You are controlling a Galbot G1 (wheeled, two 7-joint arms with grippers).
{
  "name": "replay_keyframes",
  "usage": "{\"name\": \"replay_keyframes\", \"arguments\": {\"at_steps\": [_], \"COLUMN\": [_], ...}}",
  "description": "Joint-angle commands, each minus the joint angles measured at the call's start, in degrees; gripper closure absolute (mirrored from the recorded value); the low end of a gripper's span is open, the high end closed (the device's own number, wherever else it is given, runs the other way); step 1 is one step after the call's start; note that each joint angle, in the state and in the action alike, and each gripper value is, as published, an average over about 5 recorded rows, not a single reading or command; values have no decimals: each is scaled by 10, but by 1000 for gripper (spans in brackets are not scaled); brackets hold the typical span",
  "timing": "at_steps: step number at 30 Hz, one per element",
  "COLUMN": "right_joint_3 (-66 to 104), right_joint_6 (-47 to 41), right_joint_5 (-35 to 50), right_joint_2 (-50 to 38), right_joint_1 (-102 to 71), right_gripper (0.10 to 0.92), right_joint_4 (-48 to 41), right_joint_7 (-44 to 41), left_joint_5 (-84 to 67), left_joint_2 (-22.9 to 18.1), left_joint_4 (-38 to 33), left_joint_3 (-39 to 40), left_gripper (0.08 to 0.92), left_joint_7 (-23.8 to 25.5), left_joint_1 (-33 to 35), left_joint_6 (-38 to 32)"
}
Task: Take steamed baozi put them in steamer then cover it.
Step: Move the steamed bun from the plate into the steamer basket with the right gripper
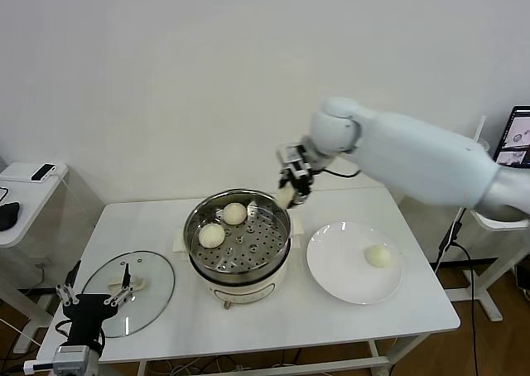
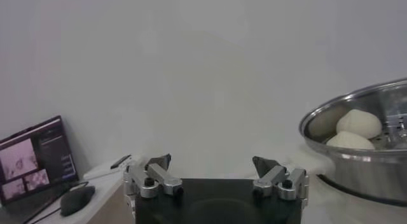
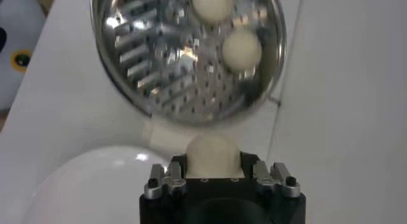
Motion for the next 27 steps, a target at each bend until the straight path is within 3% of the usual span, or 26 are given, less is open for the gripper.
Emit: {"name": "replay_keyframes", "arguments": {"at_steps": [1,27], "right_joint_3": [-25,-88], "right_joint_6": [25,200], "right_joint_5": [25,-82], "right_joint_2": [151,160], "right_joint_1": [-15,-65], "right_gripper": [482,482], "right_joint_4": [-33,-10], "right_joint_7": [20,16], "left_joint_5": [0,-10], "left_joint_2": [-1,-13], "left_joint_4": [-6,-14], "left_joint_3": [-12,-31], "left_gripper": [177,177], "left_joint_7": [0,0], "left_joint_1": [7,11], "left_joint_6": [1,0]}}
